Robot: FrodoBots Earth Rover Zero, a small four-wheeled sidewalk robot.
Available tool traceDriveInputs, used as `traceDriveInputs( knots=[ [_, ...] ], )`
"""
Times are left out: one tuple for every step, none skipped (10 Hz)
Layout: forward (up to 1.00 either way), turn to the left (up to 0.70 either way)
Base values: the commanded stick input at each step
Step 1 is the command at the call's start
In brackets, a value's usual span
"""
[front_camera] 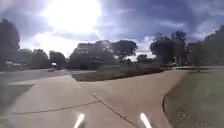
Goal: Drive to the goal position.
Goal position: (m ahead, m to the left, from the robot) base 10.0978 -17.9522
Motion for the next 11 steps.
traceDriveInputs(
  knots=[
    [1.00,0.00],
    [1.00,0.00],
    [1.00,0.00],
    [1.00,0.00],
    [1.00,0.00],
    [1.00,0.00],
    [1.00,0.00],
    [1.00,0.00],
    [1.00,0.00],
    [1.00,0.00],
    [1.00,-0.09]
  ],
)
